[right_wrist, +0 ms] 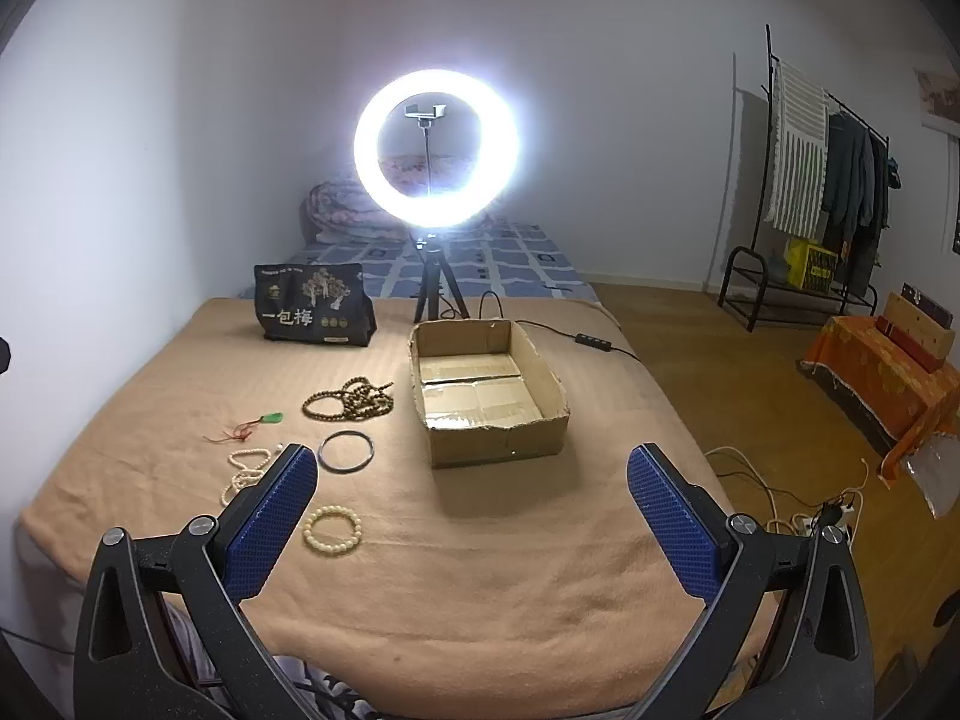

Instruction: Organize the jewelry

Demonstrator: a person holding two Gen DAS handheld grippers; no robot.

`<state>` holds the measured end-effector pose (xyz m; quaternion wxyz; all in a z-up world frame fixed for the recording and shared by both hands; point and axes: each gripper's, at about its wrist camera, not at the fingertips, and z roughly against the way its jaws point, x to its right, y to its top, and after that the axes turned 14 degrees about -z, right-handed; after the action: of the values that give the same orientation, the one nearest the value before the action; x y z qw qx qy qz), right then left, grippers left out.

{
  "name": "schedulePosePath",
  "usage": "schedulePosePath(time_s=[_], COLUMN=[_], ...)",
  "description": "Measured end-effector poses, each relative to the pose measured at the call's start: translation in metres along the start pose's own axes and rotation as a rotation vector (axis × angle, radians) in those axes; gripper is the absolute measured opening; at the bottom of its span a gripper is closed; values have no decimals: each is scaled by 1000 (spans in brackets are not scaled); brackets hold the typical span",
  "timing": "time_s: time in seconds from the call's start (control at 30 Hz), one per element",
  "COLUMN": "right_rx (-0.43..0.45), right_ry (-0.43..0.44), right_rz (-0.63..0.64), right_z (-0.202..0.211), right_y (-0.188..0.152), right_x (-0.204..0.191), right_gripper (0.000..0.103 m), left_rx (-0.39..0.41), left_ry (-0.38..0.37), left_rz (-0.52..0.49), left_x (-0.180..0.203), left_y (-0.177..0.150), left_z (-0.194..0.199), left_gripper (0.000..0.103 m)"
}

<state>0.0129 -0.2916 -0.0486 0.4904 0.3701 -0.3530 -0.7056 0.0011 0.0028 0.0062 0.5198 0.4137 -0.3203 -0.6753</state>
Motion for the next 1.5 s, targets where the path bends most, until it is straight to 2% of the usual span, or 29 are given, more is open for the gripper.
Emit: schedulePosePath(time_s=[0.4, 0.43, 1.5], right_rx=[-1, -1, -8], right_ry=[0, 0, 6], right_rz=[3, 3, 12], right_z=[0, 0, 0], right_y=[0, 0, -2], right_x=[-1, -1, -6], right_gripper=[103, 103, 103], left_rx=[1, 3, 9], left_ry=[0, 3, 2], left_rz=[0, 0, -2], left_x=[-8, 2, 5], left_y=[4, -2, 7], left_z=[7, 5, 8], left_gripper=[103, 103, 103])
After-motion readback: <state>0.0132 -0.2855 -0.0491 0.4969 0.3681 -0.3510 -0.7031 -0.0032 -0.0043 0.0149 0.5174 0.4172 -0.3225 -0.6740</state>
